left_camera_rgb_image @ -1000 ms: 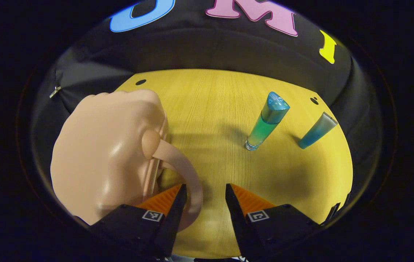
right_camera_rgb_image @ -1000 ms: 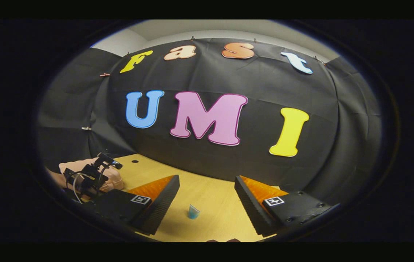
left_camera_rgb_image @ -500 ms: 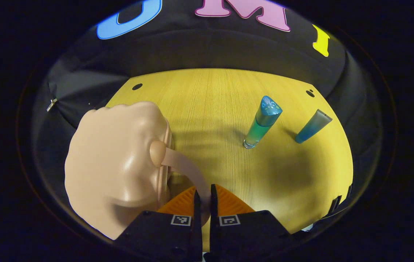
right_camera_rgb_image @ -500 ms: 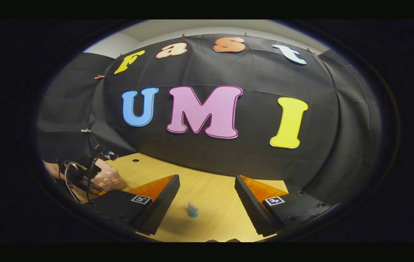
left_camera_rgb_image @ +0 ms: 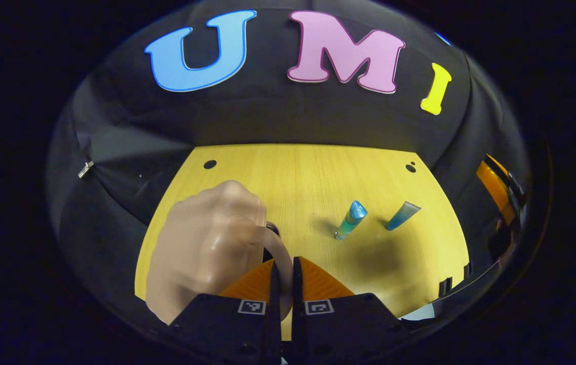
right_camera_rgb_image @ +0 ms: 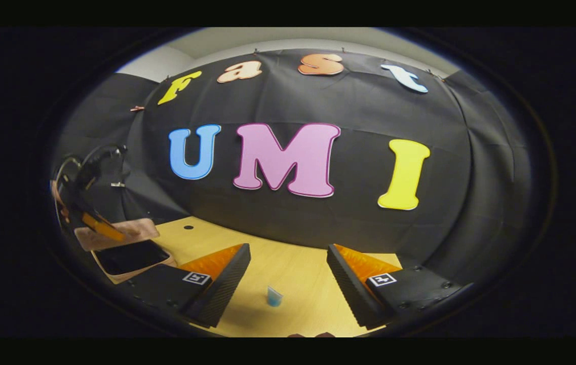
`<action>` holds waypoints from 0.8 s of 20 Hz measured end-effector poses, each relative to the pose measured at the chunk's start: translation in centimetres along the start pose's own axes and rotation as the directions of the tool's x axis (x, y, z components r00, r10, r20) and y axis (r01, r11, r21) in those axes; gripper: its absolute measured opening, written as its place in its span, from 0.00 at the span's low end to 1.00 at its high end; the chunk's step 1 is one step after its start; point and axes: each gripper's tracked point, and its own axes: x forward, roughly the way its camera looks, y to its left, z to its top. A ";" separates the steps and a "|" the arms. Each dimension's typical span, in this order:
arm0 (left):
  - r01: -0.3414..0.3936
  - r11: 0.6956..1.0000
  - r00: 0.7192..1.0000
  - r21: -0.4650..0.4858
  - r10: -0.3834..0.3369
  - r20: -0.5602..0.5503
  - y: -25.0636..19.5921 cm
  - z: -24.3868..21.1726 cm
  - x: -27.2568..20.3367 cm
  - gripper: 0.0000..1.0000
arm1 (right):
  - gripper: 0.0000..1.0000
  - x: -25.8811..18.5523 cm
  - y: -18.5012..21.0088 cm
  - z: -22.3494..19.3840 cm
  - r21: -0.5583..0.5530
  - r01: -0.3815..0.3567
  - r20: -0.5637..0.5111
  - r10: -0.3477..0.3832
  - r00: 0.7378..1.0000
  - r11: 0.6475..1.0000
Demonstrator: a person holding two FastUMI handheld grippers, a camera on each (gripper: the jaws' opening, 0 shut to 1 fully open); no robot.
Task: First open the suitcase, pack the skin care products into it, and then close the suitcase.
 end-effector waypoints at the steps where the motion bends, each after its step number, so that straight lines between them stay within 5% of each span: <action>1: -0.004 1.000 1.000 0.006 0.004 0.026 1.8 0.8 -1.2 0.13 | 0.96 -0.1 0.7 0.4 -0.004 0.006 0.006 -0.006 1.000 1.000; 8: -0.106 0.994 0.976 0.013 0.101 0.191 17.6 5.0 -6.9 0.11 | 0.96 -1.3 6.8 3.6 0.010 0.077 0.020 -0.078 0.997 0.997; 16: -0.212 0.976 0.957 -0.055 0.219 0.189 36.5 2.6 -3.7 0.11 | 0.96 -2.3 12.4 4.4 0.046 0.160 -0.015 -0.160 0.987 0.986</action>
